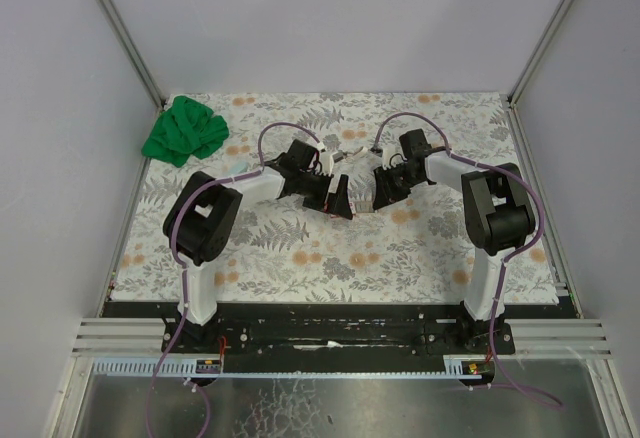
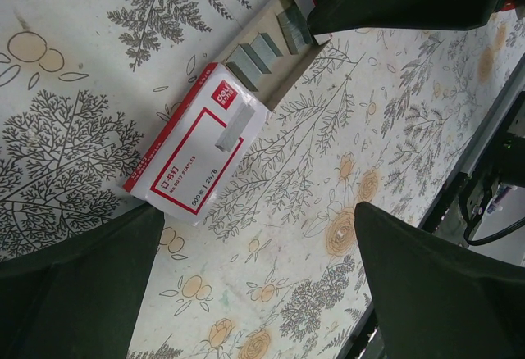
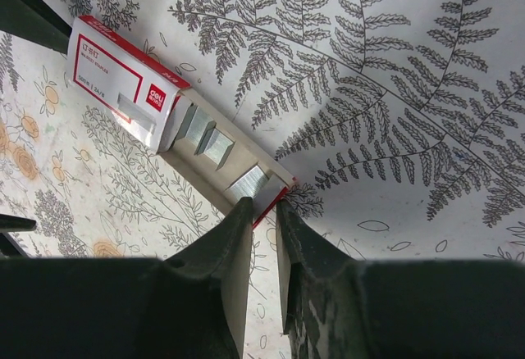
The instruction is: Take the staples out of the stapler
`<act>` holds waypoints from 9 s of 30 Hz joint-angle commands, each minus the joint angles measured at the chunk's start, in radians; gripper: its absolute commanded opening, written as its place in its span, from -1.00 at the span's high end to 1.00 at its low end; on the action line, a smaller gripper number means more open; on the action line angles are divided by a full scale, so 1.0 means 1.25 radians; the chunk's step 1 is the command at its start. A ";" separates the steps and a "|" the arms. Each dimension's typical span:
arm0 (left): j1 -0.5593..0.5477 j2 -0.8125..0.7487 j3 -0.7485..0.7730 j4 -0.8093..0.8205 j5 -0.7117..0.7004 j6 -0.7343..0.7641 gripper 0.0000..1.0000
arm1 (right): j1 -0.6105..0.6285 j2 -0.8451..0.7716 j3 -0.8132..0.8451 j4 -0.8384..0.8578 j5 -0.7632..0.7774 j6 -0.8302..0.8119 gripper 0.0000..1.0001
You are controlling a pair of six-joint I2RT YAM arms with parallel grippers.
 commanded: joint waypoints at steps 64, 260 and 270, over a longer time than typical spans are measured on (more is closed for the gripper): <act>0.009 0.076 0.056 -0.038 -0.135 -0.025 -1.00 | 0.026 -0.038 0.002 -0.026 0.113 -0.113 0.55; -0.085 -0.046 -0.080 0.079 -0.156 -0.189 -1.00 | 0.036 -0.075 -0.039 0.049 0.205 0.212 0.73; -0.085 -0.037 -0.066 0.072 -0.152 -0.182 -1.00 | 0.037 -0.085 -0.039 0.051 0.200 0.220 0.72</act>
